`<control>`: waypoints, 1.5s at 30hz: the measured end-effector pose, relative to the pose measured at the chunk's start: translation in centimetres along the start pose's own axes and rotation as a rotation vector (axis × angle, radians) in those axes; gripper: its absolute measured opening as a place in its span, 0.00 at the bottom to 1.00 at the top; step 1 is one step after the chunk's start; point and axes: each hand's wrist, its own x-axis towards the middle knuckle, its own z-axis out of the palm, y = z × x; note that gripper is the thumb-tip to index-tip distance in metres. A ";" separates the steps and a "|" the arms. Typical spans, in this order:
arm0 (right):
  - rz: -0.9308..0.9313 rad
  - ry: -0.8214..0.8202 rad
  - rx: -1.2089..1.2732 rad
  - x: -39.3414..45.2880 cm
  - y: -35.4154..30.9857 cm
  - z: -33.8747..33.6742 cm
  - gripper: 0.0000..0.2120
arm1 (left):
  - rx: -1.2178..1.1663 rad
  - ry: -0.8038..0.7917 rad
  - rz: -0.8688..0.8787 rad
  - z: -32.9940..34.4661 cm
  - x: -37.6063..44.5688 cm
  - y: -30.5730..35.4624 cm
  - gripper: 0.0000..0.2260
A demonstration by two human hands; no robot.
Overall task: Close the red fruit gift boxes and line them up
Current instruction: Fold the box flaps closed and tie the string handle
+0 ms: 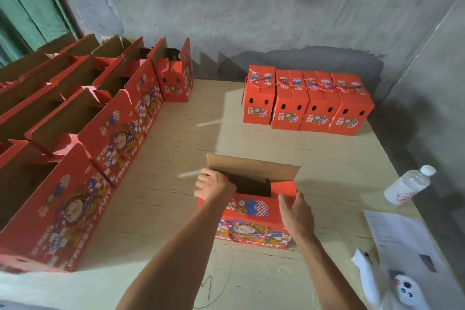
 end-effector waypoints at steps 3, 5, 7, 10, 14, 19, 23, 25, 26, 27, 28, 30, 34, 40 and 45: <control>0.001 -0.014 0.000 0.0 0.2 0.0 0.16 | 0.031 0.085 0.012 0.5 0.1 0.5 0.39; 0.004 0.003 -0.013 0.0 0.2 0.1 0.17 | 0.026 0.090 0.040 0.6 0.2 0.4 0.38; 0.003 0.022 -0.014 0.0 0.2 0.2 0.17 | 0.015 0.093 0.076 0.6 0.2 -0.1 0.40; 0.001 0.036 -0.003 0.1 0.2 0.3 0.18 | 0.033 0.145 0.175 1.3 -0.1 -1.0 0.43; -0.010 0.020 -0.019 0.1 0.4 0.3 0.21 | -0.008 0.267 0.307 1.9 -0.4 -2.1 0.44; -0.097 -0.035 0.151 1.0 0.3 0.1 0.40 | -0.169 0.288 0.498 1.8 -0.5 -3.5 0.42; -0.251 0.047 0.224 2.3 -0.7 -0.8 0.51 | -0.421 0.366 0.680 1.3 -1.0 -4.7 0.42; -0.317 0.083 0.250 1.9 -1.6 -0.7 0.49 | -0.565 0.354 0.655 1.1 -1.4 -4.7 0.41; -0.334 0.097 0.252 1.7 -1.8 -0.6 0.46 | -0.619 0.343 0.631 0.9 -1.4 -4.7 0.39; -0.336 0.108 0.275 1.6 -1.9 -0.7 0.42 | -0.663 0.339 0.606 0.8 -1.5 -4.8 0.35; -0.331 0.108 0.333 1.5 -1.8 -0.9 0.37 | -0.706 0.350 0.589 0.8 -1.5 -4.9 0.29; -0.332 0.110 0.443 1.2 -1.1 -1.3 0.34 | -0.766 0.392 0.605 0.8 -1.4 -5.4 0.18; -0.311 0.068 0.441 0.8 -0.2 -1.4 0.29 | -0.677 0.403 0.647 0.9 -0.9 -5.6 0.09; -0.330 0.052 0.395 0.8 -0.4 -1.7 0.32 | -0.569 0.235 0.706 0.2 0.4 -7.3 0.27; -0.440 0.031 0.328 0.9 0.6 -1.6 0.25 | -0.530 0.195 0.783 0.5 0.8 -8.5 0.25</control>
